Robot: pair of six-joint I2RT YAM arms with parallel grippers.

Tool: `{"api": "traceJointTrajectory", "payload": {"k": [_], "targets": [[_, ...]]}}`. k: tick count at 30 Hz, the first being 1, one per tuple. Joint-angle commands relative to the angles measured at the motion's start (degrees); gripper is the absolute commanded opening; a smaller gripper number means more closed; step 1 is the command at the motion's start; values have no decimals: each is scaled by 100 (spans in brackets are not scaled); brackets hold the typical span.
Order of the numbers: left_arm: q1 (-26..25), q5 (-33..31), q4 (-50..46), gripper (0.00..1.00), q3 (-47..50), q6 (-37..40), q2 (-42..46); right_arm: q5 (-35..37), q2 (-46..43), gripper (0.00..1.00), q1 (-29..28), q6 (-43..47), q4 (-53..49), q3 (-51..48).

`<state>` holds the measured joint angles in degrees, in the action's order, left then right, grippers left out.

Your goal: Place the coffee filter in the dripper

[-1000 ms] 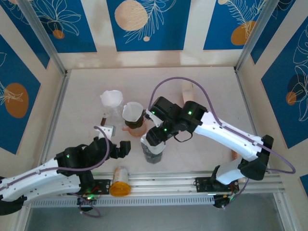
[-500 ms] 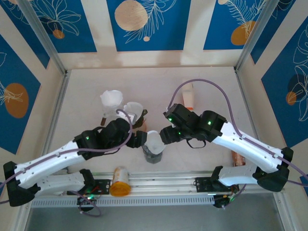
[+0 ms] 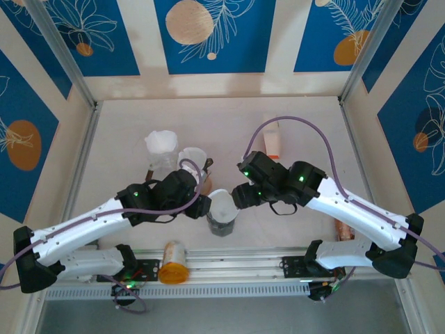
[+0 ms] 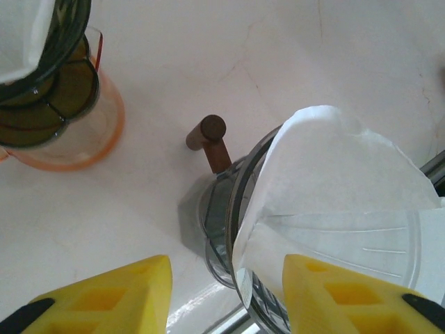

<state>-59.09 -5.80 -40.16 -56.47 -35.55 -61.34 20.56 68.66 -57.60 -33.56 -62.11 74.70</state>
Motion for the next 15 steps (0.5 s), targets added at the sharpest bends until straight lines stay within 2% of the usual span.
{"api": "traceJointTrajectory", "payload": {"k": [1,7,15], "targets": [[46,166,-267,40,-105,56,70,-182,134,62,44,74,84,57],[42,158,-272,36,-50,57,78,-258,485,61,39,217,170,129],[57,211,-124,37,79,28,41,-256,690,59,141,166,215,-50]]}}
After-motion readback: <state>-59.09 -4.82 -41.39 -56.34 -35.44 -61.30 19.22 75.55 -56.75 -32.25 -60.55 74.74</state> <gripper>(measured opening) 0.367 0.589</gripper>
